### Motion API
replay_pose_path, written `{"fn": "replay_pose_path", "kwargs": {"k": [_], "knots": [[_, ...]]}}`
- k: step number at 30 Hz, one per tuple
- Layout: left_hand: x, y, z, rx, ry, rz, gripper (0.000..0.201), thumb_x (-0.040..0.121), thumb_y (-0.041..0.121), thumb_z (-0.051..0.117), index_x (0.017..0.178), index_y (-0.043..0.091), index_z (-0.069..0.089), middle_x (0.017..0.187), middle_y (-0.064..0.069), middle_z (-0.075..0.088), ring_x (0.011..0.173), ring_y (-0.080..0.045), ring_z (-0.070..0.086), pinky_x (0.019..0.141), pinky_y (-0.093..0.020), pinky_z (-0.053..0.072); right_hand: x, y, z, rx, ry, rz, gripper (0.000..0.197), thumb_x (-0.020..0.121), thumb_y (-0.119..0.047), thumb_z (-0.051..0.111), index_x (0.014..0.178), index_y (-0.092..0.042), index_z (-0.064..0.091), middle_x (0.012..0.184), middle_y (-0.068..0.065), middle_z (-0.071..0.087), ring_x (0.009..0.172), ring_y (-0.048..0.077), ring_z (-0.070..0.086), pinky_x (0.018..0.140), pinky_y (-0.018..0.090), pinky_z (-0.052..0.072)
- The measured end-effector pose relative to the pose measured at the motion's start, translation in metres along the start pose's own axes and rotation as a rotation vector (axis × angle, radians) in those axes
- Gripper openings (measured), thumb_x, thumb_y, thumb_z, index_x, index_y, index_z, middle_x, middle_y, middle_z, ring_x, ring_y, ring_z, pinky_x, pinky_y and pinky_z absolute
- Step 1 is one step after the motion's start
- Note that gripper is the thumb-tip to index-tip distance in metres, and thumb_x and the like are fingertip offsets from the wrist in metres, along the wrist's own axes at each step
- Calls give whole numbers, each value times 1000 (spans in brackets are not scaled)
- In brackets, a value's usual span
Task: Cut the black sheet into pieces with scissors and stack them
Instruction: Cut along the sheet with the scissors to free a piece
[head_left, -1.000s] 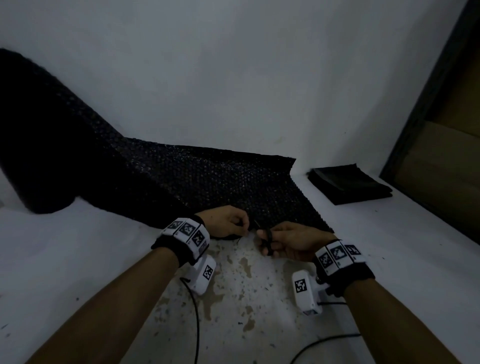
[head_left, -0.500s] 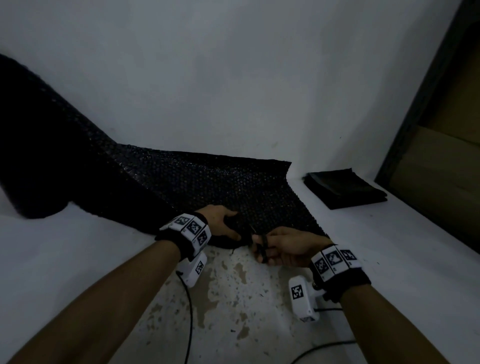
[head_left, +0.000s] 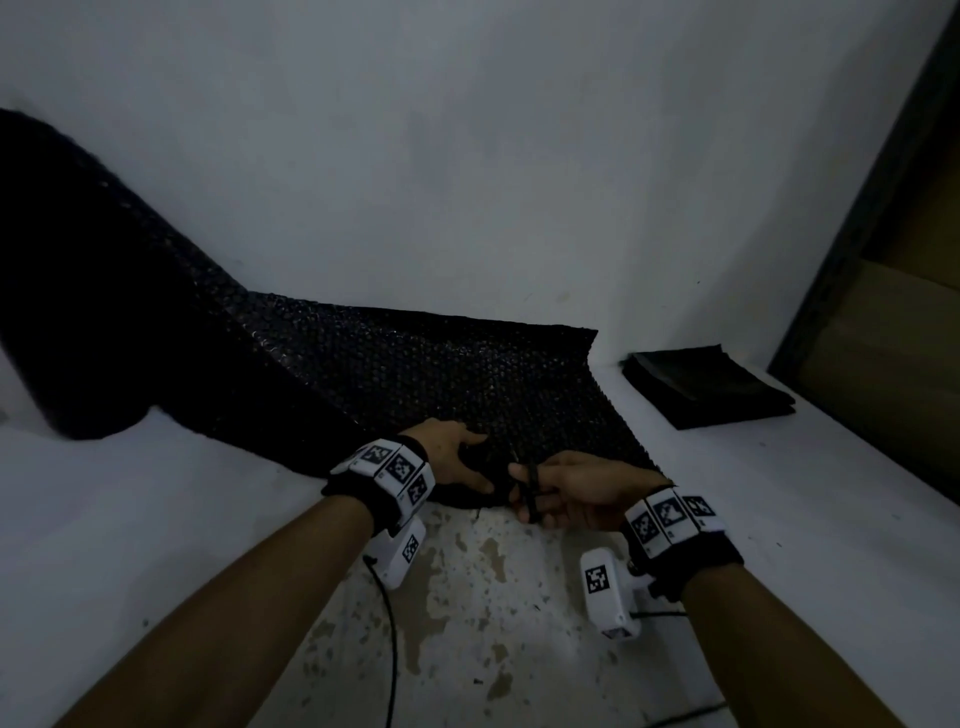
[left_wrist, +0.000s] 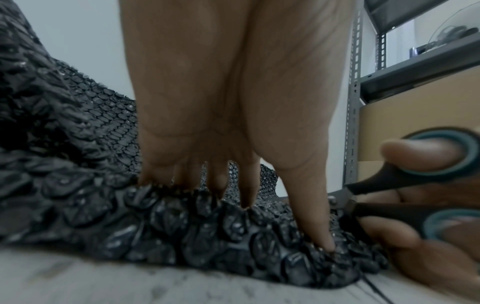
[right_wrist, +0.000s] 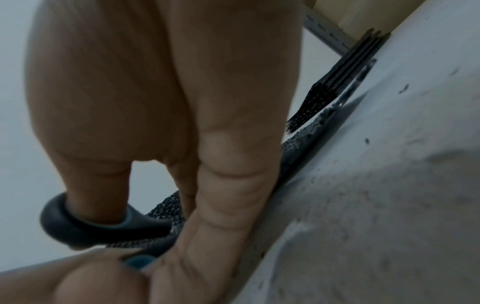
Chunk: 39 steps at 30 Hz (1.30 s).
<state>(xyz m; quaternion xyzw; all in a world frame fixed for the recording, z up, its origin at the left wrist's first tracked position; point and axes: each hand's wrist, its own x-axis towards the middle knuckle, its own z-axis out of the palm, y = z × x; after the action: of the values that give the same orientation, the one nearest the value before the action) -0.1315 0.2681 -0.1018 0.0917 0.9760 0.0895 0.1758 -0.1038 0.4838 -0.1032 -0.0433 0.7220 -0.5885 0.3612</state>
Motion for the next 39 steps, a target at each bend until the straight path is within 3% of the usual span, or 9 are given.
{"fn": "replay_pose_path", "kwargs": {"k": [7,12,19,24,29,39], "knots": [[-1,0,0,-4,2,1,99,73,75,67,155,34,28,163,2,24,145,-24,30,117,-37,32,7,8,-4,38,0,-42,38,90,-37,66,98,0,66,76,8,66,66,12,60,63,23,46],[-2,-1,-1,-2,-1,-2,100,73,74,67,156,34,27,164,1,22,146,-24,28,117,-35,31,7,1,-2,19,-4,-24,35,96,-36,62,95,-1,67,77,10,69,64,12,63,59,22,48],[-1,-2,0,-14,-5,-1,98,73,72,70,155,36,29,161,2,27,142,-23,35,114,-35,37,18,-8,-6,-38,18,-8,51,83,-43,71,102,4,68,84,16,70,72,19,62,60,25,50],[1,-2,1,-15,-20,-5,102,72,72,71,156,35,26,163,1,23,145,-24,29,118,-36,31,25,-8,-9,-57,23,-8,46,86,-41,69,100,3,67,82,15,68,69,18,59,58,24,49],[2,0,0,9,-42,-15,105,72,74,70,157,36,21,165,1,14,149,-24,21,119,-36,25,21,0,-16,-3,2,-40,29,96,-28,64,97,1,68,78,11,66,64,13,62,60,23,48],[-5,1,-4,7,-54,16,105,73,69,73,157,37,19,166,4,12,149,-24,20,118,-37,26,20,-12,-15,-25,-10,12,39,91,-37,66,100,1,67,81,13,70,70,17,65,58,24,51]]}}
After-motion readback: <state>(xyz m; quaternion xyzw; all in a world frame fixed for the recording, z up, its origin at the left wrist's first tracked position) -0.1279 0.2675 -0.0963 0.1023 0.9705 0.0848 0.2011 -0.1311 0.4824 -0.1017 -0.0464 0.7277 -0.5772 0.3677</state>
